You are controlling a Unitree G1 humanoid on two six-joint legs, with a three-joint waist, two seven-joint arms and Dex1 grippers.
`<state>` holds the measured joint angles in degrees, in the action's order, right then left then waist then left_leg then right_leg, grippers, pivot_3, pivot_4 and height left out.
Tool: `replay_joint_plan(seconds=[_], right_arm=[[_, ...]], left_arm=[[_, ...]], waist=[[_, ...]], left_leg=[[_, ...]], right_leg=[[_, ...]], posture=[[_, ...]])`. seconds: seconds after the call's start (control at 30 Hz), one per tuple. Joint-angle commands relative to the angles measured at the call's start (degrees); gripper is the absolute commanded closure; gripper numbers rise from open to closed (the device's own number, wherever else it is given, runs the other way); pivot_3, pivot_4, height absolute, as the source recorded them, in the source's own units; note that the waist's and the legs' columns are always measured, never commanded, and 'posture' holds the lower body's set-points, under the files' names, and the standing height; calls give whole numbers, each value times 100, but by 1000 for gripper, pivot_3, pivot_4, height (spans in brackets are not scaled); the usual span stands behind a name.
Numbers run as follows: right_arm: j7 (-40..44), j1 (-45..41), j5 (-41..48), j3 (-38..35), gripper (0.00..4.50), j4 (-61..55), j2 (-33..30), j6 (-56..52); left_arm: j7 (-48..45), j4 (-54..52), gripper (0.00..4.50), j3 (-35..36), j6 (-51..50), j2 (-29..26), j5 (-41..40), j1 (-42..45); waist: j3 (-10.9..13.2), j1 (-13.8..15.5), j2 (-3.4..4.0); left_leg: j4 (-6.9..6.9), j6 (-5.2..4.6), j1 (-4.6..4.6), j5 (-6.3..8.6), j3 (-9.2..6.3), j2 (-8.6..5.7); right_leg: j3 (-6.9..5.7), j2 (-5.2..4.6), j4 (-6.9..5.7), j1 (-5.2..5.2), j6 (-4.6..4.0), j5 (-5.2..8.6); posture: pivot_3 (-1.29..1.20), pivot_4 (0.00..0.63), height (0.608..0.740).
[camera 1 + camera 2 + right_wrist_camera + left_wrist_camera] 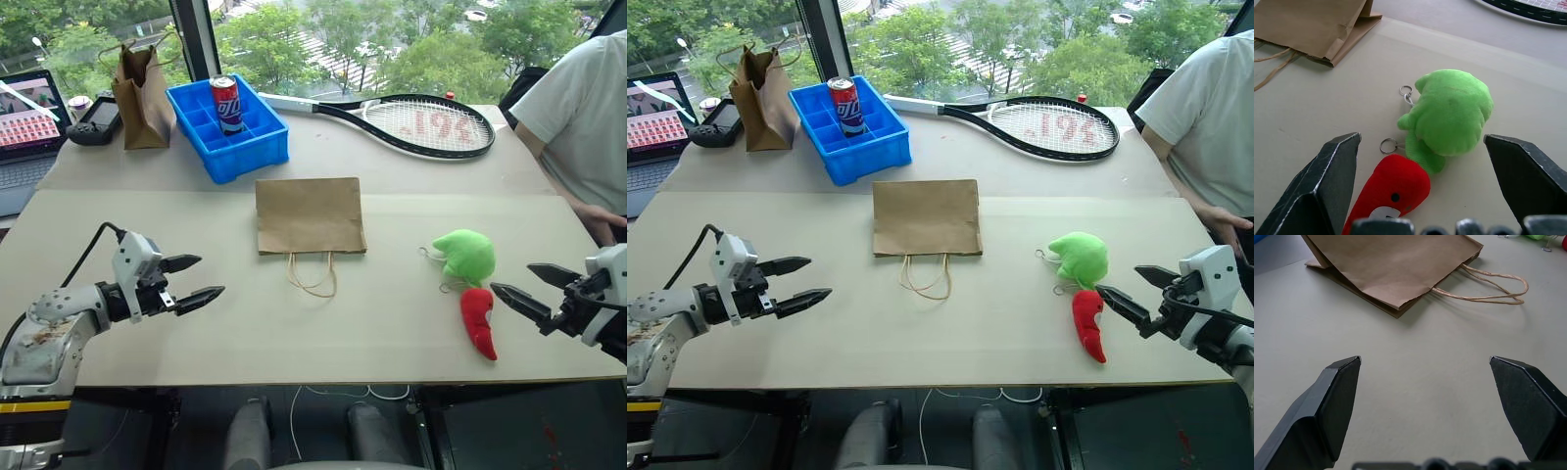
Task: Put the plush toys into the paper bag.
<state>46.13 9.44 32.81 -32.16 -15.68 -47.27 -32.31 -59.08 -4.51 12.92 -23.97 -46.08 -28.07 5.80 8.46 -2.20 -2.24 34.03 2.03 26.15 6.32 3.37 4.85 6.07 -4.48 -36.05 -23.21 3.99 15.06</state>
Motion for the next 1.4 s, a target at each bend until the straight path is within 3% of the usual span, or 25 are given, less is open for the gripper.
replay_joint_plan(seconds=[0.03,0.13,0.27,0.37,0.57,0.63,0.77,0.9,1.03,1.13,1.2,1.23,1.4], right_arm=[[140,-151,289,-128,16,-412,-200,-146],[494,-442,1074,-67,16,-1094,-757,-875],[384,-1132,1835,420,16,-1685,-1250,-1636],[122,-1879,2305,1076,16,-2093,-1523,-2162],[-463,-2986,1943,2374,16,-2380,-1345,-2395],[-598,-3058,1895,2548,16,-2446,-1260,-2429],[-681,-2886,1726,2580,16,-2507,-1276,-2380],[-734,-2621,1558,2421,16,-2561,-1332,-2357],[-796,-2363,1507,2255,16,-2647,-1305,-2350],[-864,-2234,1505,2150,0,-2720,-1260,-2361],[-898,-2180,1505,2083,0,-2756,-1246,-2370],[-911,-2141,1489,2044,0,-2775,-1256,-2370],[-979,-2004,1476,1889,0,-2839,-1266,-2379]], left_arm=[[-427,37,0,137,-129,-208,-372,451],[-1316,141,0,53,-522,-573,-922,1302],[-2115,297,0,-684,-385,-763,-632,2145],[-2658,546,0,-1320,-81,-666,-259,2854],[-2970,1120,0,-2276,937,55,616,3684],[-2918,1430,0,-2715,1547,297,1229,3847],[-2791,1738,0,-2982,1822,823,1512,3996],[-2785,2249,0,-3128,2484,992,1902,4058],[-2727,2968,0,-3234,3026,1176,2259,4324],[-2704,3514,684,-3309,3513,1284,2529,4515],[-2739,3776,1526,-3310,3730,1353,2589,4594],[-2758,3885,1695,-3298,3816,1402,2589,4632],[-2868,4343,3374,-3236,4185,1562,2630,4802]], waist=[[0,1,0],[33,12,-4],[28,5,-2],[29,8,-3],[30,59,-6],[30,103,-7],[30,155,-7],[29,150,-7],[30,153,-7],[29,153,-7],[29,145,-7],[29,140,-7],[29,151,-7]], left_leg=[[0,0,0,0,0,0],[14,0,8,0,-2,0],[17,1,-12,0,-9,3],[17,0,0,0,-9,0],[21,-46,28,-28,-13,-1],[26,-51,30,-28,-12,-2],[36,-57,43,-29,-18,-2],[88,-71,116,-22,-27,-2],[101,-75,119,-25,-32,-2],[107,-77,119,-27,-34,-2],[112,-77,120,-27,-34,-3],[112,-77,119,-27,-34,-3],[111,-77,121,-27,-35,-3]], right_leg=[[0,0,0,0,0,0],[-2,2,-22,-10,3,1],[-6,4,-10,5,31,15],[-6,1,-2,10,24,13],[-6,4,-3,-7,4,4],[-6,4,-4,-6,7,6],[-6,7,-11,-9,18,4],[-7,8,-50,-68,53,-8],[-6,12,-96,-90,56,-6],[-6,12,-101,-89,55,-6],[-6,11,-101,-87,55,-6],[-6,11,-101,-86,55,-6],[-7,11,-101,-86,59,-4]], posture=[[0,150,731],[0,150,731],[0,150,731],[0,150,731],[0,150,731],[0,150,731],[0,150,731],[0,150,731],[0,150,731],[0,150,731],[0,150,731],[0,150,731],[0,150,731]])
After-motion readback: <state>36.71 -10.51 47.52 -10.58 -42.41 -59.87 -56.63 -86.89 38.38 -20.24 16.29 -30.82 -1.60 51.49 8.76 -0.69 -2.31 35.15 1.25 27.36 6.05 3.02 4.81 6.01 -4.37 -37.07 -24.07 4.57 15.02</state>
